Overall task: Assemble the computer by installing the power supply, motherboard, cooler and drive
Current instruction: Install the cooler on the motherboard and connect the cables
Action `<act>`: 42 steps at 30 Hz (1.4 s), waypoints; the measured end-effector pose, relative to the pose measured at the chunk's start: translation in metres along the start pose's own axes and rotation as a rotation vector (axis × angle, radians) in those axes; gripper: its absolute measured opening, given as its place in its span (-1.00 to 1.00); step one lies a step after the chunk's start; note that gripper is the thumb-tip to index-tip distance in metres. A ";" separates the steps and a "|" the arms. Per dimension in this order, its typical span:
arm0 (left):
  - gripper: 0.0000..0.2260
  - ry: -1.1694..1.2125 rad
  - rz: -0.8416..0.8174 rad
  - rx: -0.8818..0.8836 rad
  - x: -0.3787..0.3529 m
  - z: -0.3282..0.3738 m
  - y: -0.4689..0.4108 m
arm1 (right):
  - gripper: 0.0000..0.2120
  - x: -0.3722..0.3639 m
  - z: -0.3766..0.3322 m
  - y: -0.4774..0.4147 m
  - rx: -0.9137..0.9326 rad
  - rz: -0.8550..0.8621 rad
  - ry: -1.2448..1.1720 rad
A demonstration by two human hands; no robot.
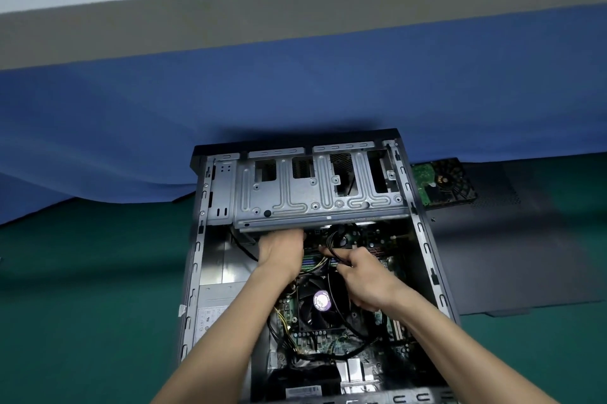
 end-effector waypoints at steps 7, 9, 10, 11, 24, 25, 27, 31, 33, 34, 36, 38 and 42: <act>-0.72 0.268 -0.125 0.114 -0.020 -0.011 -0.025 | -0.58 -0.002 0.017 -0.003 -0.045 -0.090 -0.169; -0.73 0.335 -0.141 0.147 -0.024 -0.011 -0.028 | -0.58 -0.003 0.019 -0.005 -0.051 -0.108 -0.201; -0.75 0.347 -0.141 0.147 -0.025 -0.010 -0.029 | -0.58 -0.003 0.019 -0.006 -0.049 -0.119 -0.215; -0.78 0.348 -0.135 0.141 -0.025 -0.008 -0.030 | -0.57 -0.004 0.020 -0.006 -0.047 -0.129 -0.229; -0.74 0.415 0.016 -0.033 0.001 0.023 -0.039 | -0.54 -0.006 0.019 -0.006 -0.049 -0.125 -0.262; -0.76 0.407 0.029 -0.040 0.003 0.025 -0.039 | -0.54 -0.006 0.018 -0.005 -0.046 -0.123 -0.260; -0.82 0.379 0.032 -0.036 0.002 0.024 -0.040 | -0.54 -0.006 0.018 -0.005 -0.046 -0.122 -0.255; -0.87 0.332 -0.042 -0.020 -0.005 0.017 -0.039 | -0.55 -0.005 0.018 -0.004 -0.050 -0.123 -0.258; -0.90 0.318 -0.064 -0.042 -0.007 0.017 -0.038 | -0.55 -0.005 0.019 -0.004 -0.048 -0.125 -0.267; -0.92 0.309 -0.062 -0.052 -0.006 0.018 -0.038 | -0.55 -0.005 0.019 -0.004 -0.046 -0.124 -0.271; -0.92 0.225 -0.070 -0.098 -0.009 0.023 -0.040 | -0.55 -0.006 0.018 -0.004 -0.042 -0.121 -0.278; -0.92 0.169 -0.105 -0.158 -0.016 0.029 -0.042 | -0.54 -0.006 0.018 -0.004 -0.039 -0.115 -0.281; -0.87 -0.052 -0.138 -0.348 -0.023 0.042 -0.039 | -0.53 -0.007 0.019 -0.003 -0.043 -0.116 -0.283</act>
Point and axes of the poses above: each hand's wrist, its own y-axis away from the middle knuckle, its own x-axis out of the back of the hand, z = x × y, the point moved 9 cm from there along -y, towards the middle knuckle, and after that the axes turned 7 degrees about y, right-handed, at the moved point
